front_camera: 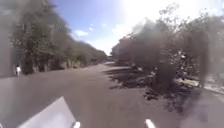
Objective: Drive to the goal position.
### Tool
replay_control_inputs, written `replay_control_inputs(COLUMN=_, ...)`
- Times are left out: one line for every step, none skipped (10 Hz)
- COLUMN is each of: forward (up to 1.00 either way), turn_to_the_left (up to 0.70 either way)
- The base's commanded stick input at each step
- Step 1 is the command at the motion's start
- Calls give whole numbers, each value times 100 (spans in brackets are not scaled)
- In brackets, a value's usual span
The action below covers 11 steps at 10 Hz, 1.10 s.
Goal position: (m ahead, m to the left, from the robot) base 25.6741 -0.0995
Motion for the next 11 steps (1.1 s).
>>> replay_control_inputs(forward=50, turn_to_the_left=0)
replay_control_inputs(forward=50, turn_to_the_left=0)
replay_control_inputs(forward=50, turn_to_the_left=0)
replay_control_inputs(forward=50, turn_to_the_left=0)
replay_control_inputs(forward=50, turn_to_the_left=0)
replay_control_inputs(forward=50, turn_to_the_left=0)
replay_control_inputs(forward=50, turn_to_the_left=0)
replay_control_inputs(forward=50, turn_to_the_left=0)
replay_control_inputs(forward=50, turn_to_the_left=0)
replay_control_inputs(forward=50, turn_to_the_left=0)
replay_control_inputs(forward=50, turn_to_the_left=0)
